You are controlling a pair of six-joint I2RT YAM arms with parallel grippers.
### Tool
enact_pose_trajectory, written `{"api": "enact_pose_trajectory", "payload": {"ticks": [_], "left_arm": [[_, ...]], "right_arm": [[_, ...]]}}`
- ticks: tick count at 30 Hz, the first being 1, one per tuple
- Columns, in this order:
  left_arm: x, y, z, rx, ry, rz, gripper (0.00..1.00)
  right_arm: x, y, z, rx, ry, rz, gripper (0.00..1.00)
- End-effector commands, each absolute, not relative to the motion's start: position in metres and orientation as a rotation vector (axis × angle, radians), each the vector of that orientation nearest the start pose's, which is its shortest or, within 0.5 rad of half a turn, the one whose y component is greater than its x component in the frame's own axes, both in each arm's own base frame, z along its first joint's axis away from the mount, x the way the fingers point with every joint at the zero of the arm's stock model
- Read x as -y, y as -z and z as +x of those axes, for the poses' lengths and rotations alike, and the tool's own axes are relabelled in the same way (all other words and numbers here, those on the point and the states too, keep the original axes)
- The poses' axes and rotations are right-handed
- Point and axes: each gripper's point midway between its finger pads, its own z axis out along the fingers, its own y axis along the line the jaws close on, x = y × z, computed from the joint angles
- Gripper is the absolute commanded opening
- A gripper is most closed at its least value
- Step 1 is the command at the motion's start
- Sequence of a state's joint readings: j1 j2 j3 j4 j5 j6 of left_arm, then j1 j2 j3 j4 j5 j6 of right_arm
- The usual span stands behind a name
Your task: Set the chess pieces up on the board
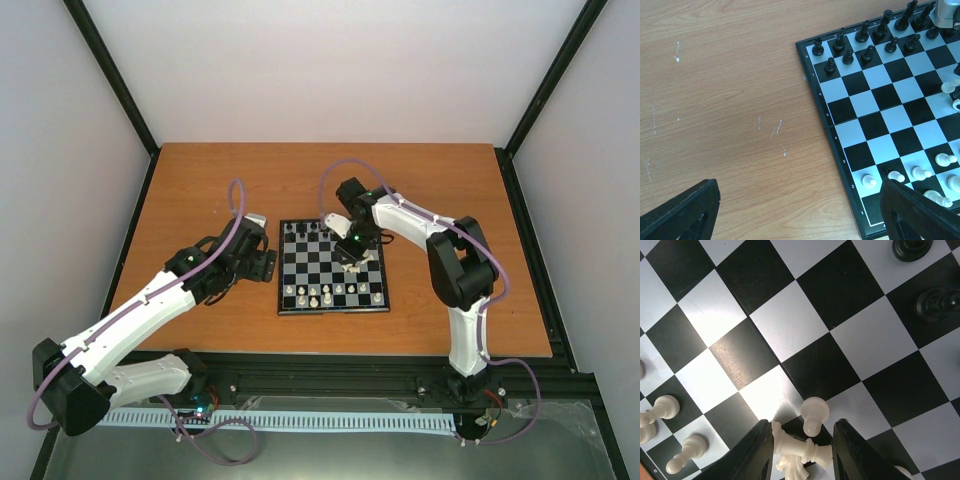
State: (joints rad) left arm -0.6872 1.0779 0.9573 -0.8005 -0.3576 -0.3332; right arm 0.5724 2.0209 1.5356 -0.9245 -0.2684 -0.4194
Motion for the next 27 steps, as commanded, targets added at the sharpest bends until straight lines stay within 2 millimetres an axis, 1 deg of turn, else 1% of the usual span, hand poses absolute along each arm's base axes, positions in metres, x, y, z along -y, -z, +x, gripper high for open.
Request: {"api": "enact_pose_trajectory", "payload": {"ticks": [1,12,16,23,27], "left_arm": [[0.136,-0.196,0.262,-2.376,0.028,0.285,0.89],[0.136,-0.196,0.262,-2.376,0.029,0.286,0.89],[0.136,-0.195,0.261,-2.379,0.03,0.288,0.89],[0.136,-0.195,0.262,-2.379,0.032,0.288,0.89],[0.136,-0.195,0.261,-2.38,0.033,0.289,0.89]], "right_arm": [[-0.27,-0.051,0.331,-2.604,-0.412,-1.428,0.33],[-0.275,-0.044,0.336,-2.608,-0.429,-1.433,0.18],[-0.277,-0.044,0.337,-2.601,-0.433,-1.432,0.13],[-0.279,-0.049,0.338,-2.584,-0.444,-1.426,0.07],[-0.281,-0.06,0.341,-2.555,-0.444,-1.413,0.07]]}}
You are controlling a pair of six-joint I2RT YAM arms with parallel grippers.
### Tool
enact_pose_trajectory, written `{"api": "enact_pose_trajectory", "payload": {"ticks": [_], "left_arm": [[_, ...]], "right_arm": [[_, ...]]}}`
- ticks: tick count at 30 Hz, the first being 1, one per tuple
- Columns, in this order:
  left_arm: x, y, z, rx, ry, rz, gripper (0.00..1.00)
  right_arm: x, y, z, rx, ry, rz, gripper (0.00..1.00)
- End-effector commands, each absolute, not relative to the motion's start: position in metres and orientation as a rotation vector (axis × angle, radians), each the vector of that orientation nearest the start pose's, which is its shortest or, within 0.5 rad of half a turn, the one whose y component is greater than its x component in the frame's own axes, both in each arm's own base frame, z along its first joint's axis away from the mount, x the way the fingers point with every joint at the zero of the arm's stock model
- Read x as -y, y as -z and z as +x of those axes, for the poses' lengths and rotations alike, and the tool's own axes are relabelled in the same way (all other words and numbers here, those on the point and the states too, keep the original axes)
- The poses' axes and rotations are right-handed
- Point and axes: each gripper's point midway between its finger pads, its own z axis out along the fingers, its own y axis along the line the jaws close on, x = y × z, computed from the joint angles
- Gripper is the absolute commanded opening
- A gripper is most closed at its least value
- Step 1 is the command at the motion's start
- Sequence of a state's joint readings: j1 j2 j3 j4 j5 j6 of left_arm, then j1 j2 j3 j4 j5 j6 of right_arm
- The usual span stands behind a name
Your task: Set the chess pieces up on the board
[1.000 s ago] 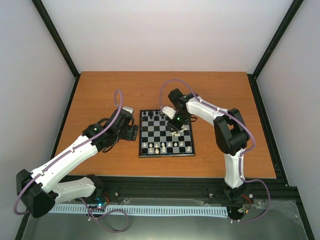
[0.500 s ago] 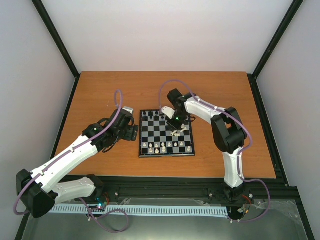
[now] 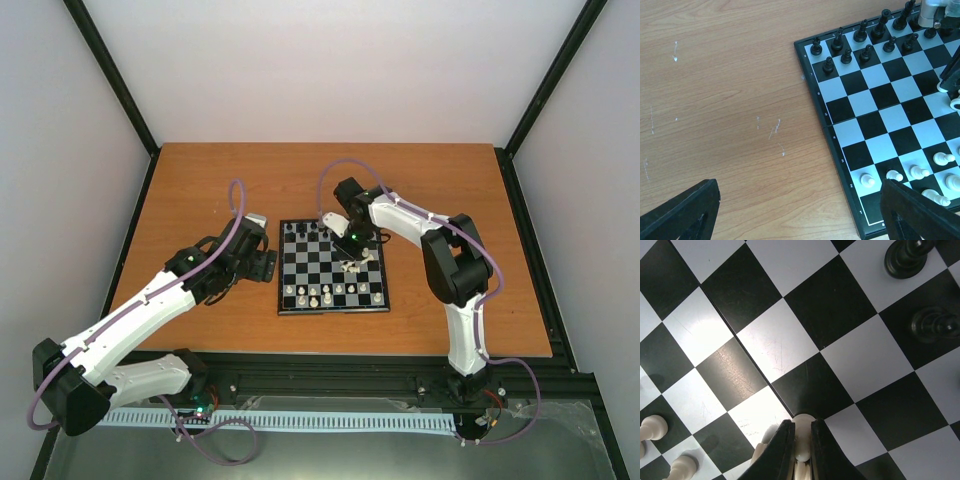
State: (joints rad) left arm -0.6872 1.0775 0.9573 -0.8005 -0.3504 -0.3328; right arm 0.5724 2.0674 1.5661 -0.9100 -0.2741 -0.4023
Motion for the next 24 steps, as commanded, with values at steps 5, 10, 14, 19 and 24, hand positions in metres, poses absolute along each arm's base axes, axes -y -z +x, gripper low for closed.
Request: {"api": "enact_pose_trajectory", "payload": {"ticks": [5,10,14,19,24], "left_arm": [[0.136,-0.195,0.262,-2.38,0.031,0.289,0.89],[0.137,-0.195,0.261,-2.38,0.035,0.29,0.89],[0.137,-0.196,0.261,-2.379,0.037,0.289,0.89],[0.137,-0.196,0.261,-2.376,0.042,0.29,0.89],[0.138,-0.196,0.261,-2.378,0.047,0.291,0.89]], "right_arm": [[-0.28,-0.084,0.342,-2.507,-0.436,-1.396,0.06],[-0.266,-0.105,0.337,-2.471,-0.389,-1.378,0.06],[-0.248,-0.11,0.329,-2.479,-0.364,-1.359,0.06],[-0.219,-0.099,0.308,-2.518,-0.301,-1.377,0.06],[-0.193,-0.087,0.287,-2.553,-0.231,-1.394,0.07]]}}
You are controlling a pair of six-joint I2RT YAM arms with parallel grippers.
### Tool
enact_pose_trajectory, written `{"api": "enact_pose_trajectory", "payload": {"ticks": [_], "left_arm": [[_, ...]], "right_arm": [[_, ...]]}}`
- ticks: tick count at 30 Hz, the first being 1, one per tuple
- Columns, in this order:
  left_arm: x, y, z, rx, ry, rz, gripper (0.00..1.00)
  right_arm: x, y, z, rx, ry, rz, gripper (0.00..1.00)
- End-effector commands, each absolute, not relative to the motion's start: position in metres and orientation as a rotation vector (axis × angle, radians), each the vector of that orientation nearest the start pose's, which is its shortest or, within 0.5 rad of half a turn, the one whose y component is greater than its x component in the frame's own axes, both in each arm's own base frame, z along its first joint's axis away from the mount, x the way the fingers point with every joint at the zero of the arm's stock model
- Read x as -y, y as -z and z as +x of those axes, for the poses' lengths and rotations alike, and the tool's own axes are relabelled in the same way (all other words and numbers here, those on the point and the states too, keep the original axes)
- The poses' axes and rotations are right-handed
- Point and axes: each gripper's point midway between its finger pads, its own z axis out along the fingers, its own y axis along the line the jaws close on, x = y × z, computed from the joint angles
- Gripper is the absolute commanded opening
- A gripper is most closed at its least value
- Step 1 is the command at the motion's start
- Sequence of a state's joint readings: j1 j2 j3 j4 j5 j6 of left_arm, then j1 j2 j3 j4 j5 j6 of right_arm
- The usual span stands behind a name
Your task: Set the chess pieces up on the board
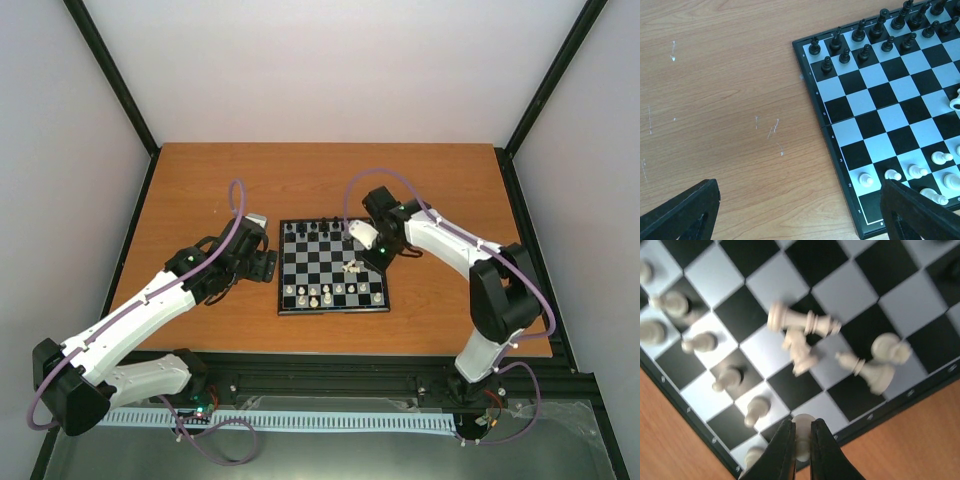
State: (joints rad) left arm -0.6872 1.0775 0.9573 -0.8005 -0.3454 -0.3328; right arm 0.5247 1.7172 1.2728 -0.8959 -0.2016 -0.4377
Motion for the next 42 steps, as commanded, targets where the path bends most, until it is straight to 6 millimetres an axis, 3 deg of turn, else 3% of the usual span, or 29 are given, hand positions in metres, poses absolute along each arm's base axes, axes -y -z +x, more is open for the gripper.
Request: {"api": "enact_pose_trajectory", "payload": {"ticks": [1,10,34,42], "left_arm": [[0.138,-0.196,0.261,-2.378,0.047,0.292,0.89],[0.137,-0.195,0.261,-2.381,0.04,0.292,0.89],[0.137,-0.195,0.261,-2.383,0.038,0.292,0.89],[0.137,-0.193,0.261,-2.386,0.033,0.292,0.89]], "right_arm": [[-0.189,-0.084,0.281,-2.566,-0.225,-1.4,0.07],[-0.181,-0.062,0.262,-2.613,-0.251,-1.438,0.07],[-0.184,-0.033,0.255,-2.681,-0.31,-1.465,0.09],[-0.183,-0.032,0.253,-2.688,-0.314,-1.474,0.11]]}}
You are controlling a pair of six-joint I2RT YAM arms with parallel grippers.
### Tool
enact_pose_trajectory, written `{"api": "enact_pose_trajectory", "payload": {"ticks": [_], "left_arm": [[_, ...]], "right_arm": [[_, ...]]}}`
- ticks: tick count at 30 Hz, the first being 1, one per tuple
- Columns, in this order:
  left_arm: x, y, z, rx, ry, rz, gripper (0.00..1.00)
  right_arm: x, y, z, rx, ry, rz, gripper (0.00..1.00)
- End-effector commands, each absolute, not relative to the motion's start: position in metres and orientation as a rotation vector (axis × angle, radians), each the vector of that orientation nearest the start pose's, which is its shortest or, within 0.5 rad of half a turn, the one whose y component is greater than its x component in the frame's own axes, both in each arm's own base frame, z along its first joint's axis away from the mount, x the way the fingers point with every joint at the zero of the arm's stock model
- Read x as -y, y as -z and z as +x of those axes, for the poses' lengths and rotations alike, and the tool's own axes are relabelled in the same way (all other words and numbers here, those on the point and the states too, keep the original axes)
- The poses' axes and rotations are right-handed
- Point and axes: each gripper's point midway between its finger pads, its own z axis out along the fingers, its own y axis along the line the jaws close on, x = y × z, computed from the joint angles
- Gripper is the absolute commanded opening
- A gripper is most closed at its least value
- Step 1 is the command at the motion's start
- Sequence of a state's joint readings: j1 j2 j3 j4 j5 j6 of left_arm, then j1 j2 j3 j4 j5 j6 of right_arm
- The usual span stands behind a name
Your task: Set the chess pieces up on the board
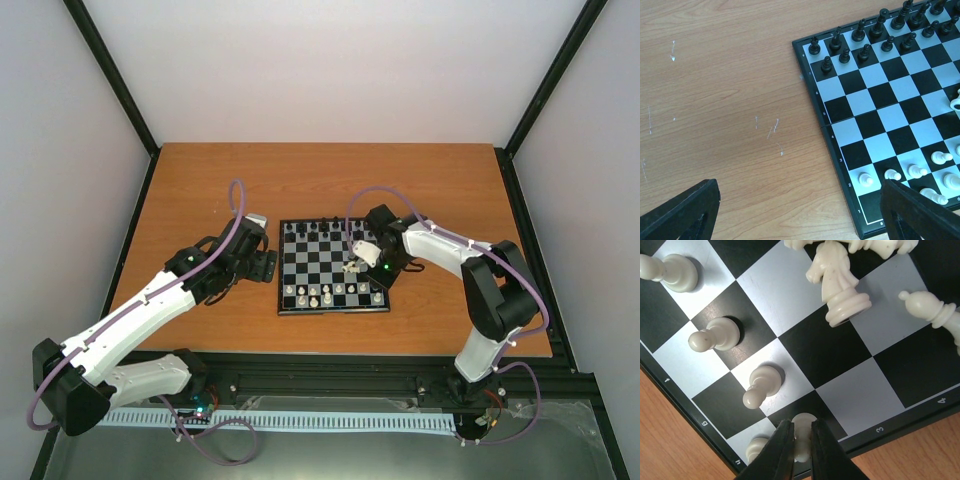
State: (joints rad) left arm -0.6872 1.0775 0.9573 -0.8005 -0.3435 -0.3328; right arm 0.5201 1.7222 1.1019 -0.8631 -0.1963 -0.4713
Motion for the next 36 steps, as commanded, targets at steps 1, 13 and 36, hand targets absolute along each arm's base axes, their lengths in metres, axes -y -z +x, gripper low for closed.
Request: {"api": "enact_pose_trajectory", "payload": {"ticks": [1,13,36], "left_arm": [[0.137,-0.193,0.262,-2.385,0.033,0.293,0.89],[0.137,-0.193,0.261,-2.388,0.033,0.293,0.89],[0.138,-0.193,0.261,-2.386,0.043,0.296,0.89]], "right_arm": [[-0.183,-0.033,0.253,-2.688,-0.316,-1.473,0.13],[-0.196,-0.079,0.28,-2.599,-0.328,-1.415,0.3],[-0.212,-0.054,0.359,-2.658,-0.253,-1.266,0.32]]}}
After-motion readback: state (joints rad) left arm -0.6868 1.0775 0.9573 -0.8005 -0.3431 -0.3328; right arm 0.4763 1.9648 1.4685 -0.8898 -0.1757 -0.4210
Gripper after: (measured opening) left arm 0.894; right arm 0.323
